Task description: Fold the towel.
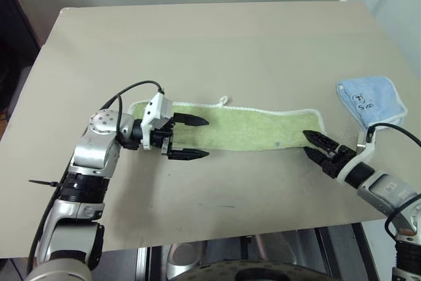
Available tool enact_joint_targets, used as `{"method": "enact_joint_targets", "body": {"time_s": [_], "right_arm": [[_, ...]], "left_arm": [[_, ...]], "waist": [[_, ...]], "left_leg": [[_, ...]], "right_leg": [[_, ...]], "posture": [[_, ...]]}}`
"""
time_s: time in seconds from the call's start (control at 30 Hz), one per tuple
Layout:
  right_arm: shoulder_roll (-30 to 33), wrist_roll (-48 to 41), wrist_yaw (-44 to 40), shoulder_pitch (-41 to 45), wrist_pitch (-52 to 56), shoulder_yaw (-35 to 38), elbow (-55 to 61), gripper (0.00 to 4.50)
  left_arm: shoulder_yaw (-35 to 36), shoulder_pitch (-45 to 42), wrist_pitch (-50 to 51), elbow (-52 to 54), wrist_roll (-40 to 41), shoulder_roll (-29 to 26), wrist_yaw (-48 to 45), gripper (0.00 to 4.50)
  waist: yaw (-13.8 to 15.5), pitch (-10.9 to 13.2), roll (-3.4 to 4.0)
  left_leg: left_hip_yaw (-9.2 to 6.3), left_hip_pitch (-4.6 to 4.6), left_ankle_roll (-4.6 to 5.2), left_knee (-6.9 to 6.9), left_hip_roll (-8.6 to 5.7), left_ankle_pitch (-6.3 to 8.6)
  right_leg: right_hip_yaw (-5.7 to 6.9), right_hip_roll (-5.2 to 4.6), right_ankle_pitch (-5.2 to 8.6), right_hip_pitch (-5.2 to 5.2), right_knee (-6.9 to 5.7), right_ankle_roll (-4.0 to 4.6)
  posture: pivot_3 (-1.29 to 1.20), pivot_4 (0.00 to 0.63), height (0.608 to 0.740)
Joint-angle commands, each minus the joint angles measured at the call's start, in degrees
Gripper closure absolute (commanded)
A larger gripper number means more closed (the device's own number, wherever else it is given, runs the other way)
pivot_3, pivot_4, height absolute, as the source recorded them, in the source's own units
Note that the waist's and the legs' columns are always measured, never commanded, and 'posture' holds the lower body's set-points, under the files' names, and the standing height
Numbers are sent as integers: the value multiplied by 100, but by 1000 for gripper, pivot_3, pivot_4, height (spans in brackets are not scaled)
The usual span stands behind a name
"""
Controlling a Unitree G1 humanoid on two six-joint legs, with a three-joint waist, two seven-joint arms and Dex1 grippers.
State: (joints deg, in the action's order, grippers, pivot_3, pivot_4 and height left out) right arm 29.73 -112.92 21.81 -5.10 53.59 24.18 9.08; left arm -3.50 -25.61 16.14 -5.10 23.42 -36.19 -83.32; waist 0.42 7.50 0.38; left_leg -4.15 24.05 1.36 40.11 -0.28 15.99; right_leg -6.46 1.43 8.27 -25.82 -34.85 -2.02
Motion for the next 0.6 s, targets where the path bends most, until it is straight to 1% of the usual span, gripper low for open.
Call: {"method": "enact_joint_targets", "body": {"time_s": [0.03, 0.2, 0.37, 0.47, 0.6], "right_arm": [[-2, -8, 122, 57, -54, 339, -153, 1596], [33, -8, 114, 85, 43, 435, -292, 1596], [202, -8, 50, 44, 63, 460, -446, 1596], [277, -8, -26, 36, 86, 423, -458, 2181], [347, -8, -62, 12, 26, 405, -511, 3556]], "left_arm": [[-14, 1, -111, 53, 23, -14, 24, 0], [-24, -19, -169, -16, -14, -23, 23, 0], [-25, -48, -269, -77, -30, -20, 28, 0], [-44, -77, -315, -109, -45, -9, 31, 0], [-67, -126, -384, -184, -85, -3, 22, 0]], "waist": [[0, 0, 0], [2, 0, 0], [11, 0, 0], [23, 0, 0], [20, 0, 0]], "left_leg": [[0, 0, 0, 0, 0, 0], [0, 0, 0, 0, 0, 0], [0, 0, 1, 0, -1, 1], [0, 0, 3, 1, -5, 2], [1, 0, 3, -2, -6, 5]], "right_leg": [[0, 0, 0, 0, 0, 0], [0, -1, 0, 0, 0, 0], [0, -2, 2, 2, 1, -2], [0, -6, 3, 4, 2, -6], [0, -6, 8, 0, 0, -2]], "posture": [[0, 150, 740], [0, 150, 740], [0, 150, 740], [0, 150, 740], [0, 150, 740]]}}
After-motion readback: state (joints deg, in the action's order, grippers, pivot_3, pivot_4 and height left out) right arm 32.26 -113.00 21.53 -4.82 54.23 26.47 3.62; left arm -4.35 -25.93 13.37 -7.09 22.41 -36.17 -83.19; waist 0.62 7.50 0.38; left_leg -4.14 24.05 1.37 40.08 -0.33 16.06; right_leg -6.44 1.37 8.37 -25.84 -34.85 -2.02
